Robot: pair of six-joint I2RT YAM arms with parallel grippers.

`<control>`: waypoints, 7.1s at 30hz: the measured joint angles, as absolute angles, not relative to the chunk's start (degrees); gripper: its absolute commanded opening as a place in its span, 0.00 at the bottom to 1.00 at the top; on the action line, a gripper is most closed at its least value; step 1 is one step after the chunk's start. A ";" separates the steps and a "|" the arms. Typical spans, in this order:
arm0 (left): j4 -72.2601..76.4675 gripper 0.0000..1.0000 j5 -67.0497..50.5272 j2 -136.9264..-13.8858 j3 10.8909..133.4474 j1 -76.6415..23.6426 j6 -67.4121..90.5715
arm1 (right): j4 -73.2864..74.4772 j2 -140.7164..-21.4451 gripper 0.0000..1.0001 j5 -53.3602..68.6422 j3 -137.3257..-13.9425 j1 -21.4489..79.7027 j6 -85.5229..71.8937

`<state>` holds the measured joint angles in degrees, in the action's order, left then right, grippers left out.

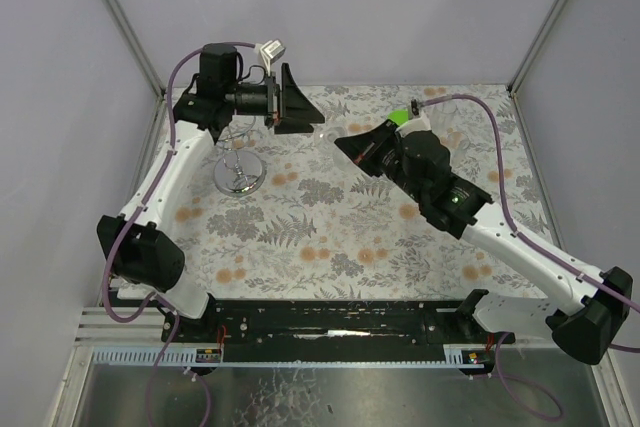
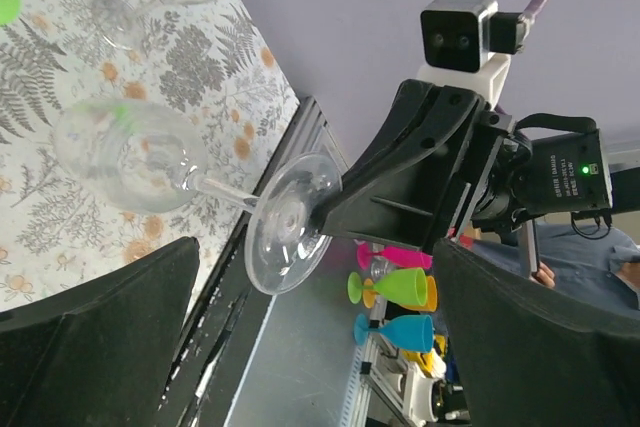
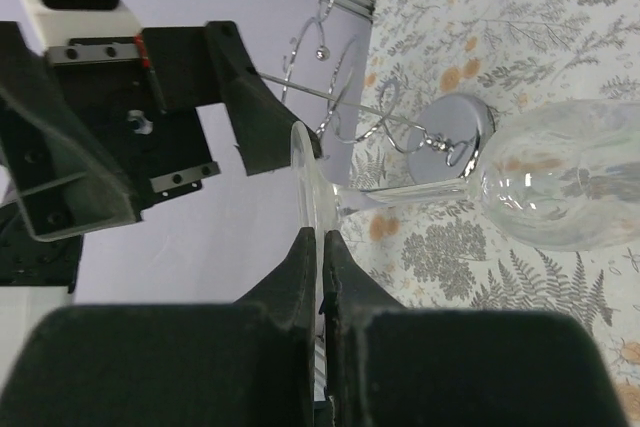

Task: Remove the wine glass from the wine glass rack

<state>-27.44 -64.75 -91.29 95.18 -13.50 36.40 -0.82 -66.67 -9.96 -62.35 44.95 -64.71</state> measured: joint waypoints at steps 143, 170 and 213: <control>-20.12 0.54 -2.76 -57.56 42.98 -58.08 -81.60 | 38.85 -83.64 0.44 11.07 -81.89 32.82 -54.41; -26.74 0.93 -9.74 -77.01 84.47 -43.68 -29.06 | 25.91 -72.69 0.42 -32.95 -67.66 32.84 -30.15; -34.89 0.94 -28.80 -84.40 99.68 -31.70 -2.11 | -7.01 -77.56 1.00 -37.08 -44.62 32.91 -21.19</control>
<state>-34.89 -28.80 -84.40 99.68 -31.70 -2.11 -7.01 -77.56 -37.08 -44.62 32.91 -21.19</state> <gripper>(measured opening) 0.940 0.901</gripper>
